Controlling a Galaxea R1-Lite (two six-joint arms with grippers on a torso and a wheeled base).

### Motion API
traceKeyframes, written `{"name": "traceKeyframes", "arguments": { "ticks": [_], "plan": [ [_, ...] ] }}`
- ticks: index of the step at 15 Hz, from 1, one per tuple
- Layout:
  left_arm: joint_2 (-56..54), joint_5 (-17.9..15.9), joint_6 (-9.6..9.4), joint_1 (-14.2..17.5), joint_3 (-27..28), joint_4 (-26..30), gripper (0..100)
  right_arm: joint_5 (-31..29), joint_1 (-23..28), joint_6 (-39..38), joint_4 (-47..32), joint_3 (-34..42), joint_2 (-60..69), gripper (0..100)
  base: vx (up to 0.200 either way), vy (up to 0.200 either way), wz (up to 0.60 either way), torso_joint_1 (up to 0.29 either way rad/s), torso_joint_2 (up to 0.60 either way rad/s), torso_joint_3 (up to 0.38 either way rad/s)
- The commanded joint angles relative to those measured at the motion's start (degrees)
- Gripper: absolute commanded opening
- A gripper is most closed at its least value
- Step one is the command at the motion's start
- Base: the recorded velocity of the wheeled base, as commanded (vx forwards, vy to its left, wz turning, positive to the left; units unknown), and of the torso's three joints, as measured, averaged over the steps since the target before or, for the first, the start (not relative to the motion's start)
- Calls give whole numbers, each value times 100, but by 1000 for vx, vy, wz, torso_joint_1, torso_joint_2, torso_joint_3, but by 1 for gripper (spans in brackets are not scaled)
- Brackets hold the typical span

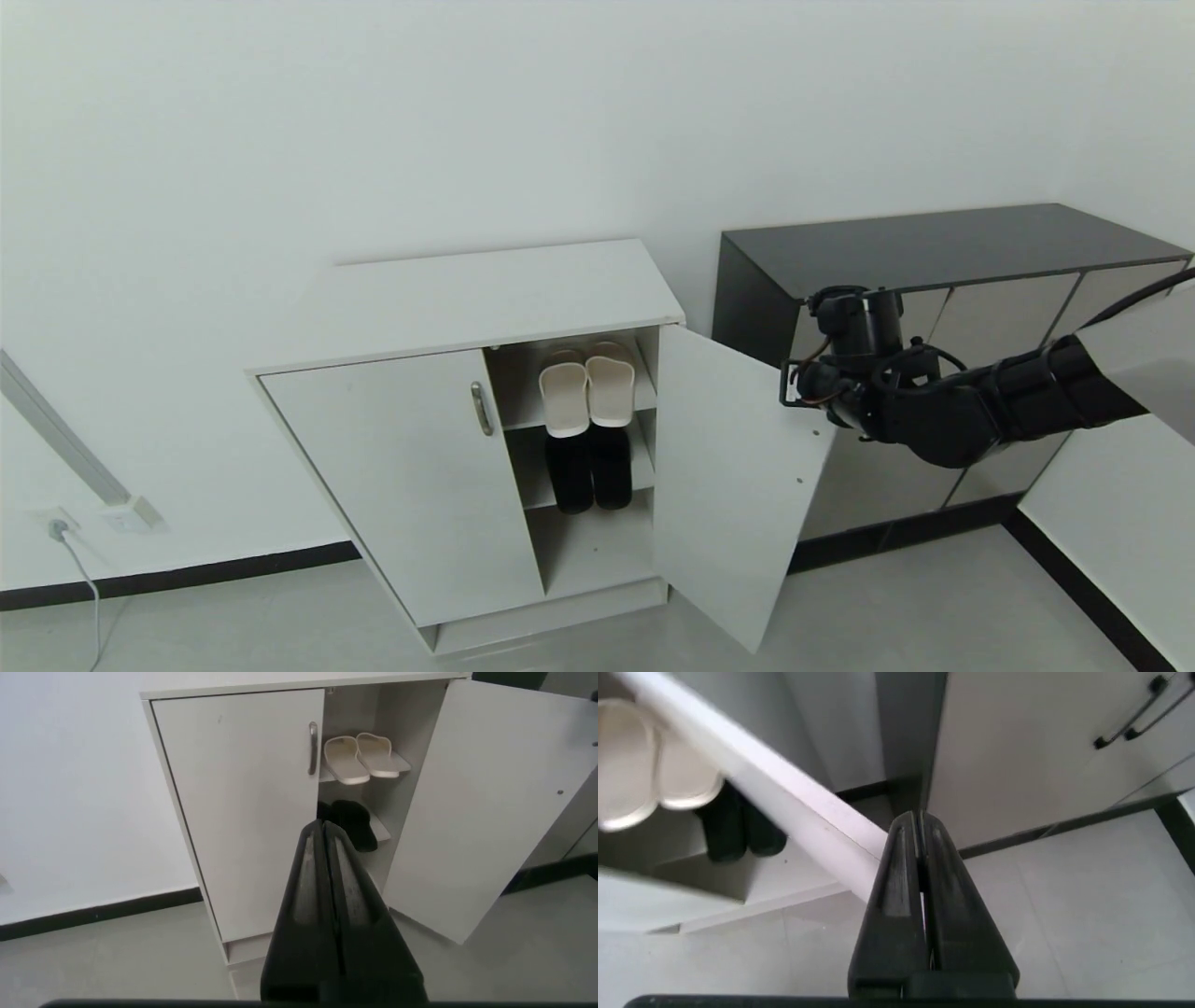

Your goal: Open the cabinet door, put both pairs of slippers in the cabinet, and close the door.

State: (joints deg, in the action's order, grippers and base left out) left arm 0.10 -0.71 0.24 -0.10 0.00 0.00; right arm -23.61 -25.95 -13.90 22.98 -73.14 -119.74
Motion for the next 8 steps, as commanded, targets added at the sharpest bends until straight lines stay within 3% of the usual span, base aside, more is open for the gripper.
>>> {"name": "traceKeyframes", "arguments": {
  "ticks": [1, 5, 8],
  "plan": [
    [-1, 0, 2, 1, 0, 0, 0, -3, -261, 1, -4, 213, 249, 0, 0, 0, 0, 0, 0, 0],
    [-1, 0, 2, 1, 0, 0, 0, -3, -973, -17, 101, 740, 741, 0, 0, 0, 0, 0, 0, 0],
    [-1, 0, 2, 1, 0, 0, 0, 15, -1245, 274, 945, 1364, 882, 0, 0, 0, 0, 0, 0, 0]
  ]
}}
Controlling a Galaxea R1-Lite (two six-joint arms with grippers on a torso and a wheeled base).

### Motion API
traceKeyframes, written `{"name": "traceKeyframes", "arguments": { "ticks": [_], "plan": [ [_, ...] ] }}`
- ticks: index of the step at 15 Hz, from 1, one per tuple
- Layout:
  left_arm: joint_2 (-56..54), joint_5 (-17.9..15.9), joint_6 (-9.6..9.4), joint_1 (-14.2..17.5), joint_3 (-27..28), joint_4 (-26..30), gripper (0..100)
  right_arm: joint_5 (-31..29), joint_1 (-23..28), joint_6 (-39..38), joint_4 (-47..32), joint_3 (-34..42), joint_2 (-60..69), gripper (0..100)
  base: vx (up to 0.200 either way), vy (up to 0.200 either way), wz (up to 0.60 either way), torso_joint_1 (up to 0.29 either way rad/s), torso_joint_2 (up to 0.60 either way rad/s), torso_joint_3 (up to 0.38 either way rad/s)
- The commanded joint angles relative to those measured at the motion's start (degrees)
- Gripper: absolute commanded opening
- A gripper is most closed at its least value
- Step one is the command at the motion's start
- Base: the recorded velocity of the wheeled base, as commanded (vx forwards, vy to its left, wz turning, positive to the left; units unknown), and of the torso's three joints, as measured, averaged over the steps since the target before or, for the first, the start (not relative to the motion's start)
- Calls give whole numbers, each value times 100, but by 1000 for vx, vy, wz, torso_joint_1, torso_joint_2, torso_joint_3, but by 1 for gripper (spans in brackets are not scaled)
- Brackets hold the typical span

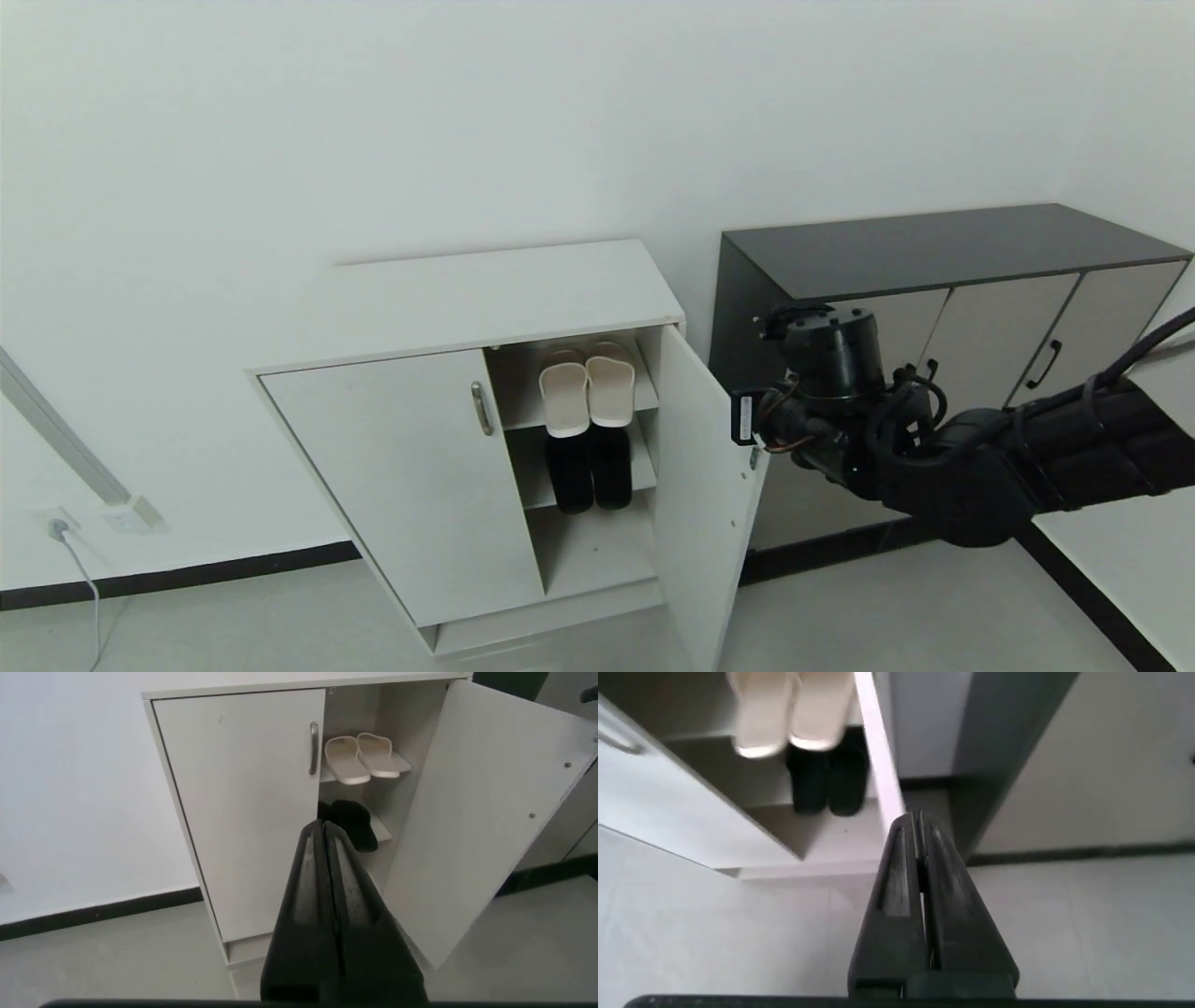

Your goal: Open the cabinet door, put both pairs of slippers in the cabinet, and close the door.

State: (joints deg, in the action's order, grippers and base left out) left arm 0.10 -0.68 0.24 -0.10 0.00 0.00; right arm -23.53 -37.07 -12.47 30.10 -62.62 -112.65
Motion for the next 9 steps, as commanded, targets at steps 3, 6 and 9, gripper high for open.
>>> {"name": "traceKeyframes", "arguments": {
  "ticks": [3, 6, 9],
  "plan": [
    [-1, 7, 11, 1, 0, 0, 0, 32, -134, 605, 963, 787, 156, 0, 0, 0, 0, 0, 0, 0],
    [-1, -2, 11, 1, 0, 0, 0, 32, -134, 614, 972, 813, 165, 0, 0, 0, 0, 0, 0, 0],
    [-1, -2, 11, 1, 0, 0, 0, 32, -134, 614, 980, 804, 156, 0, 0, 0, 0, 0, 0, 0]
  ]
}}
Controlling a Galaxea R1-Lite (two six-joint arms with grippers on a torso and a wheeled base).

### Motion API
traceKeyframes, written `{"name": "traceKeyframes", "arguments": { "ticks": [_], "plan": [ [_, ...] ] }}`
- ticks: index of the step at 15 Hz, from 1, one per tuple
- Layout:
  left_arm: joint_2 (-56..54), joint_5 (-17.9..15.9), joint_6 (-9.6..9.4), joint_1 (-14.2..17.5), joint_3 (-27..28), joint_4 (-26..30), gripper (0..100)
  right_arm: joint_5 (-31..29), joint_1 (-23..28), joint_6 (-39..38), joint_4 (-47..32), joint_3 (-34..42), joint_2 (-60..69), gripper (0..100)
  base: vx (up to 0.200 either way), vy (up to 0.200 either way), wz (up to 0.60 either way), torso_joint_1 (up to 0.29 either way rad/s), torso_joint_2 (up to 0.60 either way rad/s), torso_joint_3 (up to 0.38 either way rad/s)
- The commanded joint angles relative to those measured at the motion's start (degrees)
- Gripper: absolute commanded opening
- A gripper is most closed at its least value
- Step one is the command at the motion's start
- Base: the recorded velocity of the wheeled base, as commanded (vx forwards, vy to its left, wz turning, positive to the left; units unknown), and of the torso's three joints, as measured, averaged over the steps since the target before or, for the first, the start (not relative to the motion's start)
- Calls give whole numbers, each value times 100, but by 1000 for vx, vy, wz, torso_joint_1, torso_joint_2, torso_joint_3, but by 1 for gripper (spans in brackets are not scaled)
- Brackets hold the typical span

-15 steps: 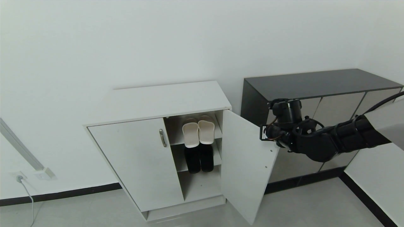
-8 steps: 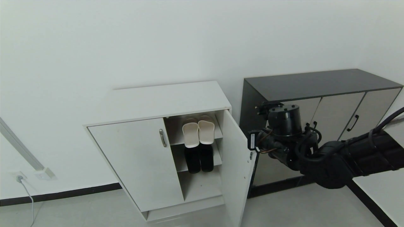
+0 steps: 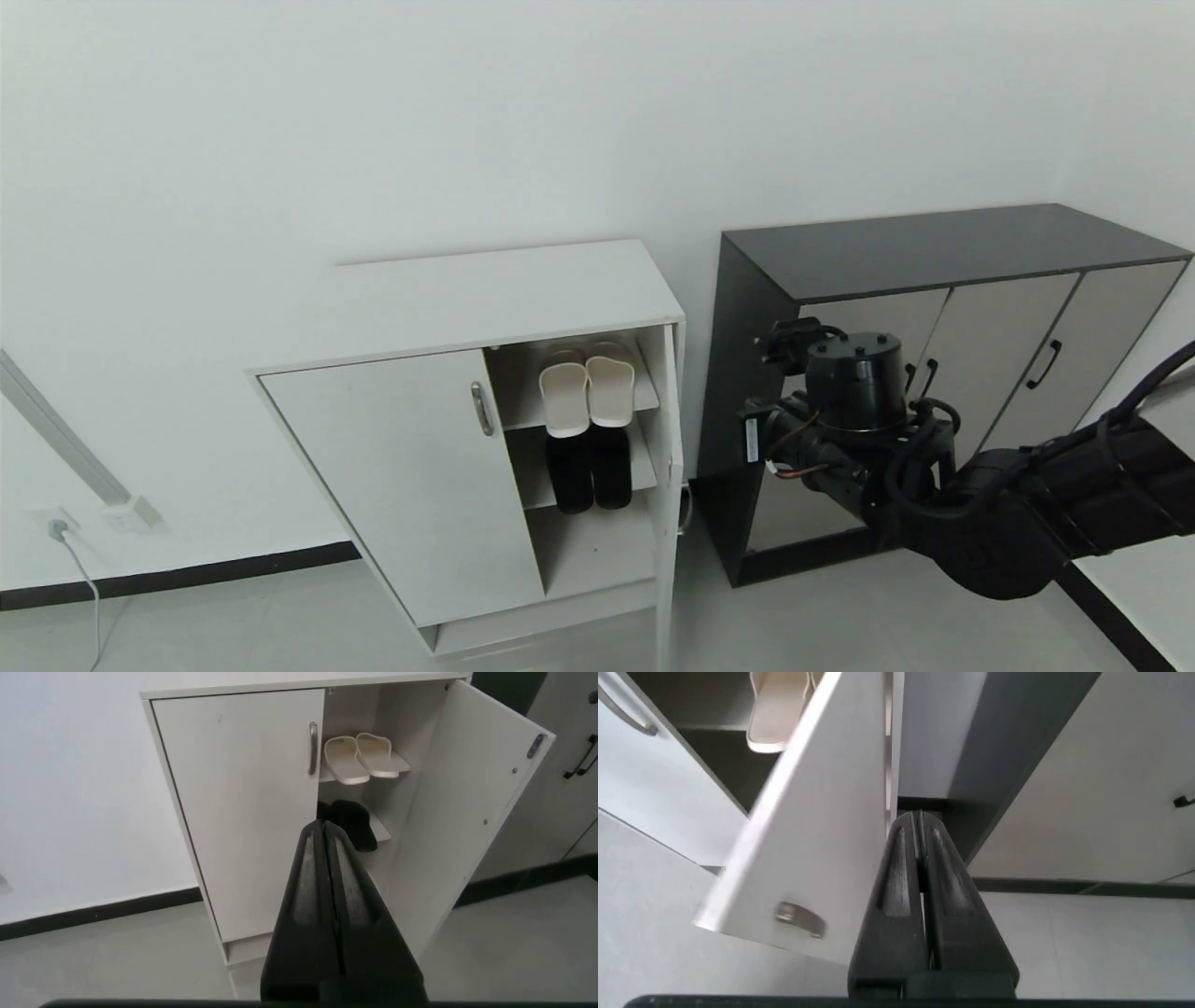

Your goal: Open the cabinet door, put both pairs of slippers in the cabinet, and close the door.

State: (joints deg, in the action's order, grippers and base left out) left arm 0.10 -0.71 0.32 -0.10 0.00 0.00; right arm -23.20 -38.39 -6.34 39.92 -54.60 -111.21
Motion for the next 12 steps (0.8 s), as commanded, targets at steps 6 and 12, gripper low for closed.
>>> {"name": "traceKeyframes", "arguments": {
  "ticks": [6, 12],
  "plan": [
    [-1, 0, -5, 1, 0, 0, 0, 0, 16, 10, 15, -86, -23, 0, 0, 0, 300, 1, 1, 0],
    [-1, 0, 3, 1, 0, 0, 0, 0, 130, 98, 218, -42, -14, 0, 0, 0, 300, 1, 0, 0]
  ]
}}
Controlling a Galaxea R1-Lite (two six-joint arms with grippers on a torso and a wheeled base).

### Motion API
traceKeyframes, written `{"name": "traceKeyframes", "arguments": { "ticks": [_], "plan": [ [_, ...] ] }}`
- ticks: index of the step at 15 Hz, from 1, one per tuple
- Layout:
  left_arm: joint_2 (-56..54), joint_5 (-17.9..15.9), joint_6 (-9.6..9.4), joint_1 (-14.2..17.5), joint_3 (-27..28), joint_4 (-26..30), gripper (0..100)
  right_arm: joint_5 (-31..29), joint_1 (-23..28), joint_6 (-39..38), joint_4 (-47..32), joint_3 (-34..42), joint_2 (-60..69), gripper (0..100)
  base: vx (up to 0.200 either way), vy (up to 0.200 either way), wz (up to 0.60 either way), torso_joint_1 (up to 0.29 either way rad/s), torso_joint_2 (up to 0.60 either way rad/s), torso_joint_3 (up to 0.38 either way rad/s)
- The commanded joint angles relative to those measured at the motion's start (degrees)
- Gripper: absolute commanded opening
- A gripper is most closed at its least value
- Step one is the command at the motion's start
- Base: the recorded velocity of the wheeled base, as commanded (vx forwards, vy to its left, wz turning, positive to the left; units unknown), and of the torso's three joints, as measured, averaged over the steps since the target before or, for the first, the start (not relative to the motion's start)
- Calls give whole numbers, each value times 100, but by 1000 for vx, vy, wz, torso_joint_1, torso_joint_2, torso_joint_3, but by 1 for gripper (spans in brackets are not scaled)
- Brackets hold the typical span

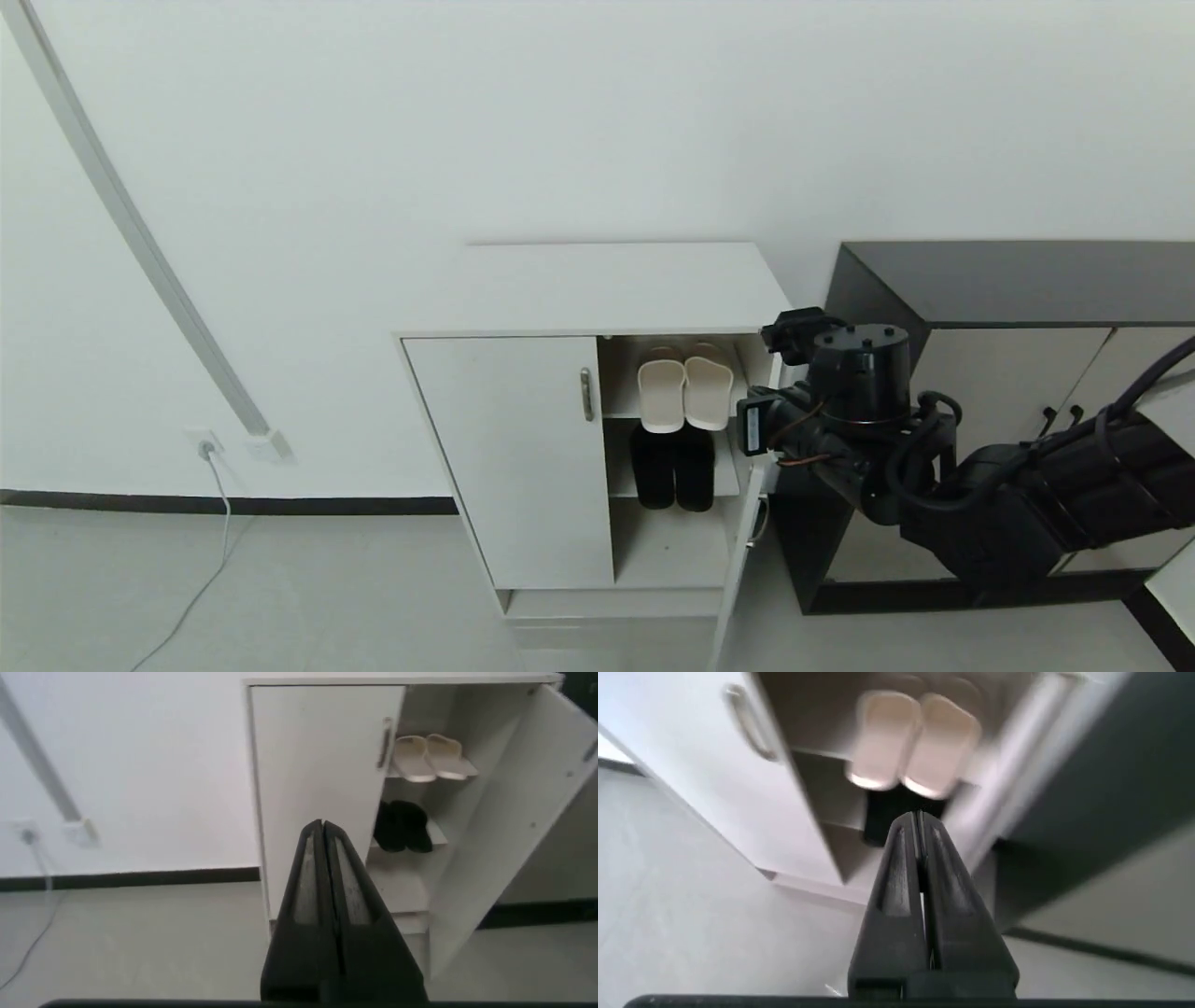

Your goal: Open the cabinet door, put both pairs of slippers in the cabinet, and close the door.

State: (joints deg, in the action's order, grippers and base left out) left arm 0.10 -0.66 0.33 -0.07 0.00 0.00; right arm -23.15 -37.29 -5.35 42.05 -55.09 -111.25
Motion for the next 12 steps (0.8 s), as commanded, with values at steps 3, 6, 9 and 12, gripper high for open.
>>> {"name": "traceKeyframes", "arguments": {
  "ticks": [3, 6, 9, 12],
  "plan": [
    [-1, -4, 2, -1, 0, 0, 0, -49, 134, 105, -21, 16, 68, 0, 0, 0, 0, 0, 0, 0],
    [-1, -4, 2, -1, 0, 0, 0, -278, 240, 526, -126, 244, 315, 0, 0, 0, 0, 0, 0, 0],
    [-1, -4, 2, -1, 0, 0, 0, -366, 310, 544, -671, 279, 394, 0, 0, 0, 0, 0, 0, 0],
    [-1, -4, 2, -1, 0, 0, 0, -322, 310, 500, -1093, 271, 315, 0, 0, 0, 0, 0, 0, 0]
  ]
}}
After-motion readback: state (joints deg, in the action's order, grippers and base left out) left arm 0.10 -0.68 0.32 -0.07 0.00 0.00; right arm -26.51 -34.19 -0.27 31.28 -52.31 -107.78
